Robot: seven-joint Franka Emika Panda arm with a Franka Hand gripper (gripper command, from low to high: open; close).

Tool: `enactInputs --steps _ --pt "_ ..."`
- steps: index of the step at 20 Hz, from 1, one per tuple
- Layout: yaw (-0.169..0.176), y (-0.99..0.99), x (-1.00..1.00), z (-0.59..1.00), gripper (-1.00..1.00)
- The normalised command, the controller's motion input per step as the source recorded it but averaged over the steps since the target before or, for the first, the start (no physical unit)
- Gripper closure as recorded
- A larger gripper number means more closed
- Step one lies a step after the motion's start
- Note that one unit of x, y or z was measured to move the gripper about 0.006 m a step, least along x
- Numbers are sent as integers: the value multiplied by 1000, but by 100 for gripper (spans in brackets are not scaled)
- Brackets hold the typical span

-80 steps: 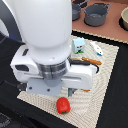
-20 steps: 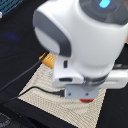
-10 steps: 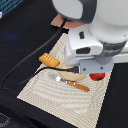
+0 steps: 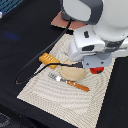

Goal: Interact with the objects in diverse but meaningful ways.

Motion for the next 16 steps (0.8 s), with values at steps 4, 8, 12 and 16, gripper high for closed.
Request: enactInputs --steps 4,8,12,16 --pt "0 1 -787 -28 100" --pt "0 21 -825 10 100" --pt "0 46 -858 0 100" --pt "0 126 -820 0 100"
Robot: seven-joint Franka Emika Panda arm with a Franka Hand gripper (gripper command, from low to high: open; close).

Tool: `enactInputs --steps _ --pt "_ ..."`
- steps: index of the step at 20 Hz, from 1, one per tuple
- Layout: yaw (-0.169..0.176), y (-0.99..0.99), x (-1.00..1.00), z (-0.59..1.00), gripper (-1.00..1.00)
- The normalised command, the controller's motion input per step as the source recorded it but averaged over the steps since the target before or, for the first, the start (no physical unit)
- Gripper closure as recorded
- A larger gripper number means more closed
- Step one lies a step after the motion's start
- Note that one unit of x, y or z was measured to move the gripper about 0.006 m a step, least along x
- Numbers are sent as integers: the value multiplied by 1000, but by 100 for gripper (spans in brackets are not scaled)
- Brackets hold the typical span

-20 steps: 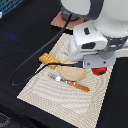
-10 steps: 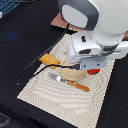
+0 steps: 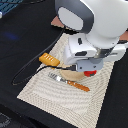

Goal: Interact with the objects in diverse but meaningful ways.

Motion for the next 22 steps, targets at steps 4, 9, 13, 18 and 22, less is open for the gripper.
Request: enactInputs --steps 4,9,13,18,22 --pt "0 189 -793 -51 100" --pt "4 179 -871 -42 100" --pt "0 256 -954 -251 100" --pt "8 231 -1000 -554 100" --pt "8 67 -991 -686 100"
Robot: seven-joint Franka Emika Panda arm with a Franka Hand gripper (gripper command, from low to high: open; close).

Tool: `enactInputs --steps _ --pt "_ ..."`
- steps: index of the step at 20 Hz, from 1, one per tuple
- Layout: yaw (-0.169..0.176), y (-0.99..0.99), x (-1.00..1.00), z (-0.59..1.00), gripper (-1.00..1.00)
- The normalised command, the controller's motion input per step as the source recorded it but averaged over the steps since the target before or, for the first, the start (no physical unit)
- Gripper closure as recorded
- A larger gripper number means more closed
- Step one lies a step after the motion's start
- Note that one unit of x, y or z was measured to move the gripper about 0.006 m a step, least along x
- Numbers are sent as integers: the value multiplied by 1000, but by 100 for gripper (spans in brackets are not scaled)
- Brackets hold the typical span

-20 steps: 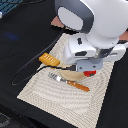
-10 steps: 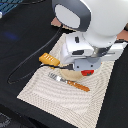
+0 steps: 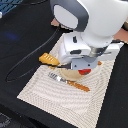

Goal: Interact with the objects in diverse but meaningful ways.

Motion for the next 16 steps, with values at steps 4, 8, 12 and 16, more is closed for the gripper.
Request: enactInputs --steps 4,8,12,16 --pt "0 65 -949 -677 100" --pt "1 186 -924 -76 100" --pt "0 355 -901 807 -100" --pt "0 301 -659 1000 -100"
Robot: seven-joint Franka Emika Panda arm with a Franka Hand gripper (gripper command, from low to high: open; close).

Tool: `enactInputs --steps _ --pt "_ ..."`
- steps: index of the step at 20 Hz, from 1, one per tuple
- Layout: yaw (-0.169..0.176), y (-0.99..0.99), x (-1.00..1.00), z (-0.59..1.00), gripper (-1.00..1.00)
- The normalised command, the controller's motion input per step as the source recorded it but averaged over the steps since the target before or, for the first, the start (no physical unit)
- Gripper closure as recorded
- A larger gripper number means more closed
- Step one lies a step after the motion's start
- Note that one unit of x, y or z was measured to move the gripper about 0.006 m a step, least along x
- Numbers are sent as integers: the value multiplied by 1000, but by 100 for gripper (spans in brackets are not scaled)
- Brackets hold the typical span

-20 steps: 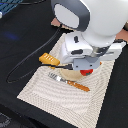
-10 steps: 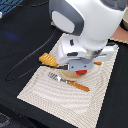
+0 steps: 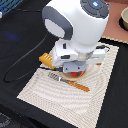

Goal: Interact with the objects in diverse but meaningful ways.

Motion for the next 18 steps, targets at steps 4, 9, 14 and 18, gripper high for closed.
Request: enactInputs --steps 4,9,14,18 --pt "0 374 -489 1000 -100" --pt "10 323 -497 955 -100" --pt "24 347 -510 854 -100" --pt "18 322 -431 598 -100"
